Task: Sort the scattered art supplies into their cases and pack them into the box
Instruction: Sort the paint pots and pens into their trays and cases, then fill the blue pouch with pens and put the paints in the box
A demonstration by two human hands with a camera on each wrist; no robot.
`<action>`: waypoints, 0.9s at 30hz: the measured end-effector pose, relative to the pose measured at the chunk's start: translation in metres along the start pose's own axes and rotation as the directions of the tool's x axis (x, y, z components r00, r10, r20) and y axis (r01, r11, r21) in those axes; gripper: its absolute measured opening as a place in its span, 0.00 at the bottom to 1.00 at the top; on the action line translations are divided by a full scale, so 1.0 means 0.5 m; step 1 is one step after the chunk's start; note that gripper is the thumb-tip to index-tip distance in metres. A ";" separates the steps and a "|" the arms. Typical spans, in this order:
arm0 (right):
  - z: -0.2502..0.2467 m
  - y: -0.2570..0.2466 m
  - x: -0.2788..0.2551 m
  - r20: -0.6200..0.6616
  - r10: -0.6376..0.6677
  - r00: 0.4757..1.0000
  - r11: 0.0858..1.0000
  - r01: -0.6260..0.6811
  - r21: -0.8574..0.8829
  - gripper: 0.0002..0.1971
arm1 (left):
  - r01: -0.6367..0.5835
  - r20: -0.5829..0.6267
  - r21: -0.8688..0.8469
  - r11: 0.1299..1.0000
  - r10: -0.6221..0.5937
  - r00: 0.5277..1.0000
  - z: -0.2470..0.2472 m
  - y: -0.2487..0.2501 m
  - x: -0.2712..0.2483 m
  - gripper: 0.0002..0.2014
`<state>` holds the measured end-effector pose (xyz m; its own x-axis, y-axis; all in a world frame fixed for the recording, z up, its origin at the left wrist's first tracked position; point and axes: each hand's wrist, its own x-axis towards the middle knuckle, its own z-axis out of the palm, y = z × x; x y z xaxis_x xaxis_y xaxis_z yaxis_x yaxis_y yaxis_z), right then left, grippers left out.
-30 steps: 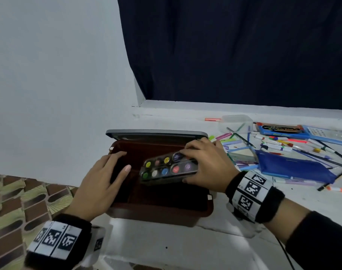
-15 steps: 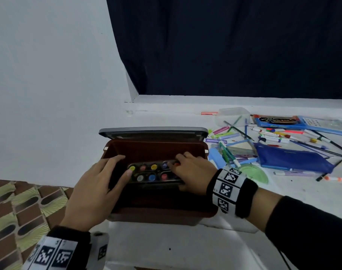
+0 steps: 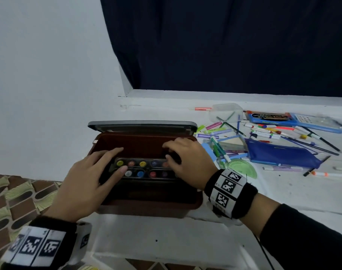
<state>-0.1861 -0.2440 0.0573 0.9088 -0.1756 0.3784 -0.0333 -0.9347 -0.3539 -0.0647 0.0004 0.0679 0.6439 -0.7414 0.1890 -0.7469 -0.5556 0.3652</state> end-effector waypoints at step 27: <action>-0.485 0.690 -0.664 -0.106 0.553 0.826 0.831 -0.556 0.008 0.11 | 0.069 0.151 -0.740 0.669 0.066 0.986 0.444 0.785 0.079 0.08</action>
<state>-0.6000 -0.5831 0.0170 0.6885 -0.6951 0.2070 -0.5295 -0.6768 -0.5114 -0.3693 -0.3308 0.0164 0.5609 -0.8247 0.0724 -0.3322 -0.1441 0.9321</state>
